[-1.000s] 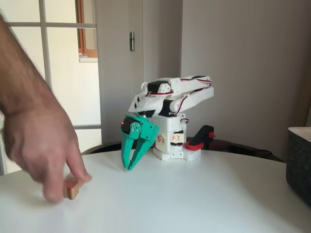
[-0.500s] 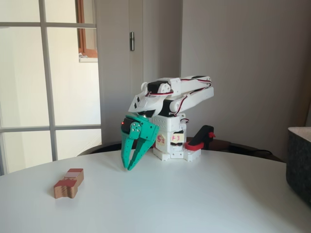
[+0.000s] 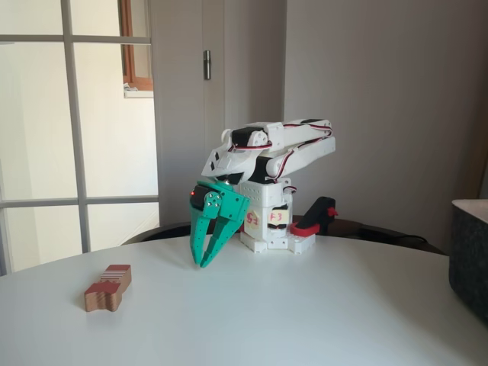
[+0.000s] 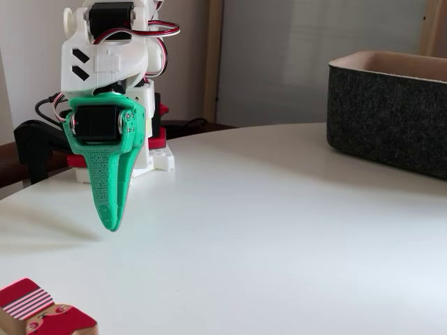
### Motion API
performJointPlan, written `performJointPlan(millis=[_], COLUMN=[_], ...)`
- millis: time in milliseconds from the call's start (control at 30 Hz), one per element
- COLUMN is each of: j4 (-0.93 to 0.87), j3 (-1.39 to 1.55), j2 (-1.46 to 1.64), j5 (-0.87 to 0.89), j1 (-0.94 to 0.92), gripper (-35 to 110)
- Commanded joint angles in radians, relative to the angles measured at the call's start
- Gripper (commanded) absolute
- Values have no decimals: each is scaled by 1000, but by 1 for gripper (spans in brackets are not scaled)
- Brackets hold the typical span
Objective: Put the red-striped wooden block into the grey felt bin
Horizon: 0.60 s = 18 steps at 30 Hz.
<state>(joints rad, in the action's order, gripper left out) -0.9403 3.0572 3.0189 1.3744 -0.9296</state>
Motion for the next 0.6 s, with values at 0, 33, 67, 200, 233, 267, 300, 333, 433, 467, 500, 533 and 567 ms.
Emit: performJointPlan(millis=[0, 33, 67, 200, 233, 267, 300, 333, 433, 467, 500, 533, 567], j4=[-2, -2, -2, -2, -2, 0, 2, 11, 109, 137, 143, 143, 143], j3=[0, 0, 0, 0, 0, 0, 0, 0, -15, -23, -41, -67, -95], j2=[32, 32, 32, 32, 32, 32, 32, 32, 31, 31, 31, 31, 31], j5=[12, 12, 12, 12, 9, 9, 11, 6, 37, 63, 89, 124, 143], j1=[-6, -6, -6, -6, -6, -11, -12, -11, 12, 26, 40, 55, 66], gripper=[0, 0, 0, 0, 0, 0, 0, 0, 0, 0, 0, 0, 0])
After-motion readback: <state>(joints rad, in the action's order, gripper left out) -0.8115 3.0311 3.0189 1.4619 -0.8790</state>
